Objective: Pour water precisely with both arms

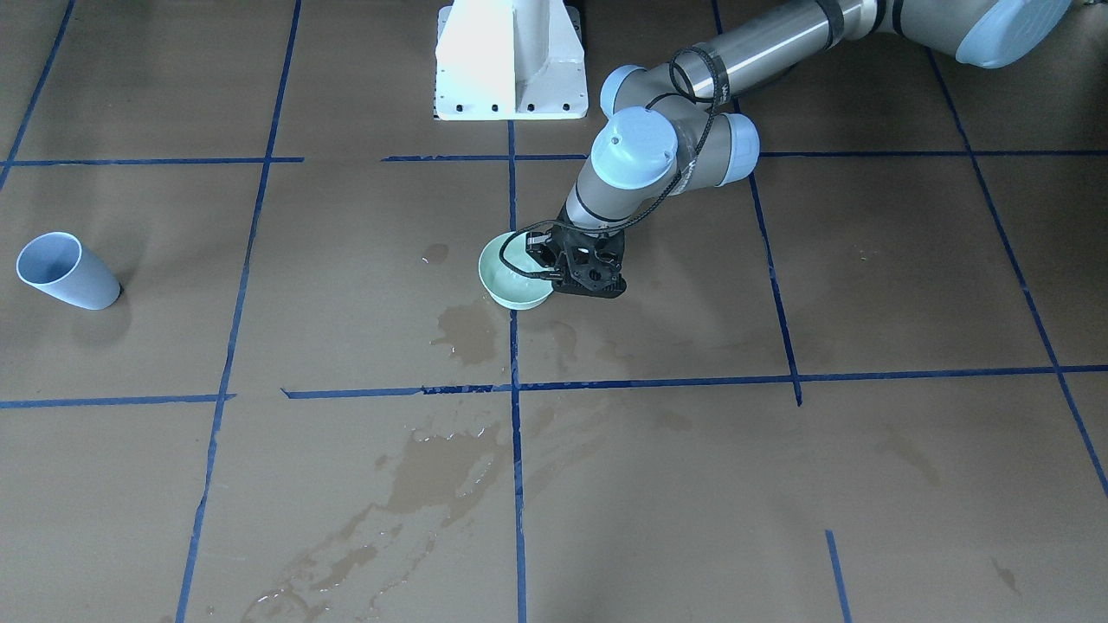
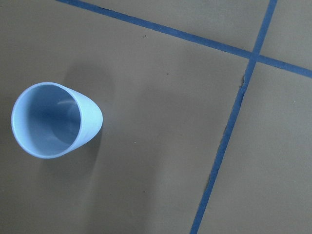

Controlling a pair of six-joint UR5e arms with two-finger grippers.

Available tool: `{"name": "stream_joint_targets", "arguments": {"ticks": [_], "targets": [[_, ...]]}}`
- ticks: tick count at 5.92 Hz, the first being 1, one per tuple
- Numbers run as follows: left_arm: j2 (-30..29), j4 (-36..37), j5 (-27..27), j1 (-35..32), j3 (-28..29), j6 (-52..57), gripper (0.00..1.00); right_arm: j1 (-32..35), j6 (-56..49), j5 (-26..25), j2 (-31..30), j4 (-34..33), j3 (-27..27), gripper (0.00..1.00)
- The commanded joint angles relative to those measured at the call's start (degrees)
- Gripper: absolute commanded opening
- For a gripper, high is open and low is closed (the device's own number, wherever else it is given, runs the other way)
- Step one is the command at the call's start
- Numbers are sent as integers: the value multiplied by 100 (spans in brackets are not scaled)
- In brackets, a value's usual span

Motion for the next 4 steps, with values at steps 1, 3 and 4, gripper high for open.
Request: {"name": "stream_joint_targets", "arguments": {"ticks": [1, 3, 4], "targets": [[-59, -17, 71, 23, 40, -1, 9, -9, 0, 5, 1, 4, -4, 100], [-85, -18, 80, 23, 49, 17, 42, -17, 0, 5, 1, -5, -4, 100], [-85, -26, 81, 23, 40, 17, 69, -18, 0, 5, 1, -5, -4, 100]]}}
